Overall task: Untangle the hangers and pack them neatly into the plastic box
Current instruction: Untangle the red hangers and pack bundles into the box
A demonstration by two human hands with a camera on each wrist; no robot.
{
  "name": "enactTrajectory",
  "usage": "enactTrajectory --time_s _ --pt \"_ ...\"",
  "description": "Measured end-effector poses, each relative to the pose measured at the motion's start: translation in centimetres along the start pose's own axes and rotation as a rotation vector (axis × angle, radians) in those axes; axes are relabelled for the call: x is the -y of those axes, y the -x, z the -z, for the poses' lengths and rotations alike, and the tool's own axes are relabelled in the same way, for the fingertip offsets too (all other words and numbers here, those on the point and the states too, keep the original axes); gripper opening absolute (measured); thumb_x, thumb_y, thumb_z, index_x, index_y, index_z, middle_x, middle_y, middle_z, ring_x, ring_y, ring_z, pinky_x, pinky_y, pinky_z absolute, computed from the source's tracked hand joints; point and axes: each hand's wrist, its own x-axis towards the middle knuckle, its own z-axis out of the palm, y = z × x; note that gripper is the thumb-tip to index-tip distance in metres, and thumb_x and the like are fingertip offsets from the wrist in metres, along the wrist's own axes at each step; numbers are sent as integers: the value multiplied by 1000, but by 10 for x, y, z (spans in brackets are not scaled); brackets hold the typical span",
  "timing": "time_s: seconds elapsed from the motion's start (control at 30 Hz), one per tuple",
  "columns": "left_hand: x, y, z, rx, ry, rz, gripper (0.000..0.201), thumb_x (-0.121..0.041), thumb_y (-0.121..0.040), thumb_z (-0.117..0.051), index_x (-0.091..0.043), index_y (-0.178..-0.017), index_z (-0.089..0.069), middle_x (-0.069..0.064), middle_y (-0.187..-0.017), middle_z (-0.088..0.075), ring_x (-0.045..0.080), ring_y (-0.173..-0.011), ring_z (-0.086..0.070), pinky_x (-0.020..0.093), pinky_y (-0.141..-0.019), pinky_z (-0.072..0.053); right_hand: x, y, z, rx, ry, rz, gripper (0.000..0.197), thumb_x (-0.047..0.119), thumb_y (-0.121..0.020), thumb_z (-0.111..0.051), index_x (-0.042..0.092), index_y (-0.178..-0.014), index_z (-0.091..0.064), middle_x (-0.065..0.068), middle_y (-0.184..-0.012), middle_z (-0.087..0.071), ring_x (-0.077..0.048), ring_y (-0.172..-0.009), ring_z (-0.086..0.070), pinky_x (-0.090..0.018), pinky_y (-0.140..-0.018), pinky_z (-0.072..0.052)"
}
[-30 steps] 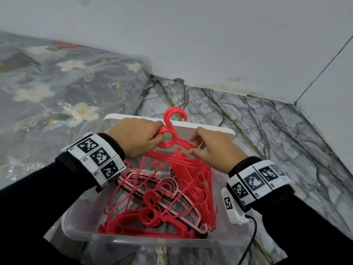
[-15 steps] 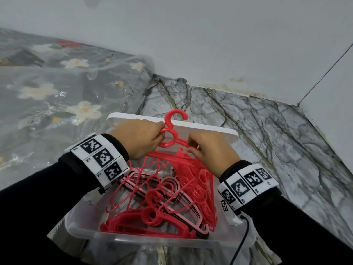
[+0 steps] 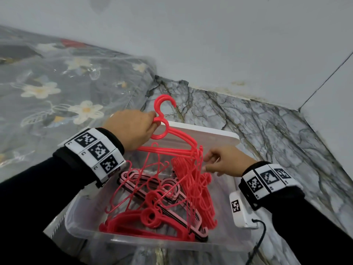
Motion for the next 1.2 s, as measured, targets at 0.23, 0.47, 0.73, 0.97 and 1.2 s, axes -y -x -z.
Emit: enactTrajectory --time_s 0.23,0.47,0.73,0.97,1.2 --pt "-1 0 -8 57 7 10 38 -48 -97 -25 -18 -101 -47 8 -87 -64 32 -80 -60 44 -73 -50 18 -2 -2 -51 -139 47 11 9 -86 -67 5 -77 -62 -19 -74 -69 -34 -72 -69 -43 -68 -59" --pt "1 -3 -7 66 61 -33 43 -51 -93 -19 -19 -105 -45 7 -78 -59 29 -67 -51 37 -64 -43 12 -6 8 -306 88 100 8 6 -87 -60 4 -81 -64 -9 -71 -69 -21 -69 -68 -41 -73 -56" --pt "-4 -1 -7 72 -24 -86 27 -48 -97 -24 -24 -98 -38 5 -81 -62 32 -74 -60 40 -68 -50 17 -1 3 -456 287 298 9 13 -92 -53 9 -98 -59 -7 -92 -68 -24 -87 -61 -37 -78 -48" --pt "3 -1 0 68 71 -84 35 -42 -98 -30 -16 -110 -51 11 -81 -62 33 -75 -58 38 -67 -45 -4 -5 15 -407 406 19 15 14 -90 -53 4 -97 -61 -13 -99 -66 -29 -98 -58 -33 -79 -43" --pt "9 -1 3 -31 148 -27 30 -40 -98 -34 -18 -108 -51 14 -89 -66 37 -82 -60 36 -63 -39 -10 -3 1 -69 224 -147 15 1 -87 -54 -6 -90 -67 -21 -85 -72 -30 -81 -70 -39 -77 -57"
